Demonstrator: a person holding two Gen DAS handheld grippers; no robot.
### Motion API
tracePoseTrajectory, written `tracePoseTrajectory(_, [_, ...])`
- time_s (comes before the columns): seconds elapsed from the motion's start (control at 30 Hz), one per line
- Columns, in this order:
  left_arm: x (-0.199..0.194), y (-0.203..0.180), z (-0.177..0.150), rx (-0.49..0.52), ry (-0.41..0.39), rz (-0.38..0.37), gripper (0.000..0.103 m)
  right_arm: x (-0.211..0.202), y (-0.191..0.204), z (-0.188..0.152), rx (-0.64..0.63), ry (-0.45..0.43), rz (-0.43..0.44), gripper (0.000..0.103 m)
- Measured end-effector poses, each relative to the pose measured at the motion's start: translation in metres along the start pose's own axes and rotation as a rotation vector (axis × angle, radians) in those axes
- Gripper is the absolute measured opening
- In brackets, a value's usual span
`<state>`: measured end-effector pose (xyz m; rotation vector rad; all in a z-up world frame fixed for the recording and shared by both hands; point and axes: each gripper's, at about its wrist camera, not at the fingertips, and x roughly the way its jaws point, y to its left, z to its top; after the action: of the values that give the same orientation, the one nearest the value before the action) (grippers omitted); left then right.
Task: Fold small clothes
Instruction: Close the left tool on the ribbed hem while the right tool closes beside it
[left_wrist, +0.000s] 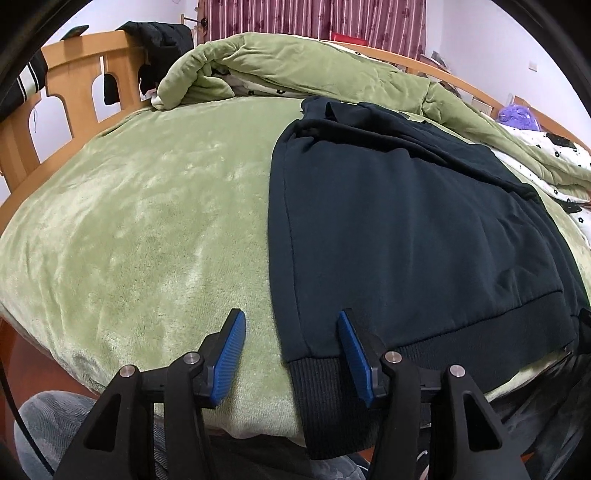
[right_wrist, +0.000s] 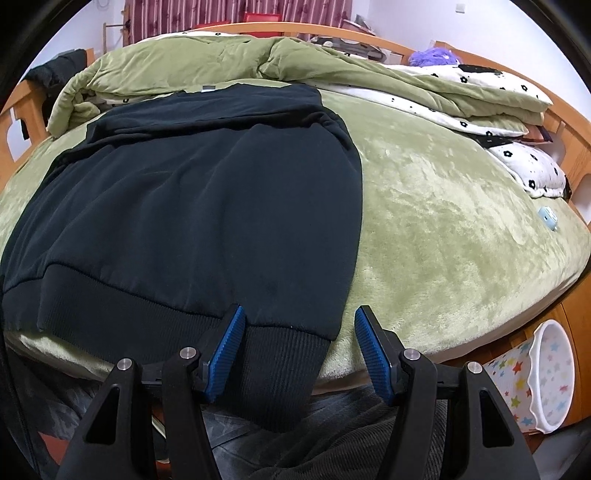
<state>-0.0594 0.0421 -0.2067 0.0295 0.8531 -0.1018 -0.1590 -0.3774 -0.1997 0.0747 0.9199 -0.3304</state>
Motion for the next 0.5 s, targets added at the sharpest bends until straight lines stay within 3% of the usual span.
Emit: tracePoseTrajectory(0.5, [-0.0001, -0.0010, -0.0047, 0.013, -0.001, 0.017, 0.058, 0.0053, -0.0005, 0.0006, 0.010, 0.023, 0.007, 0.060])
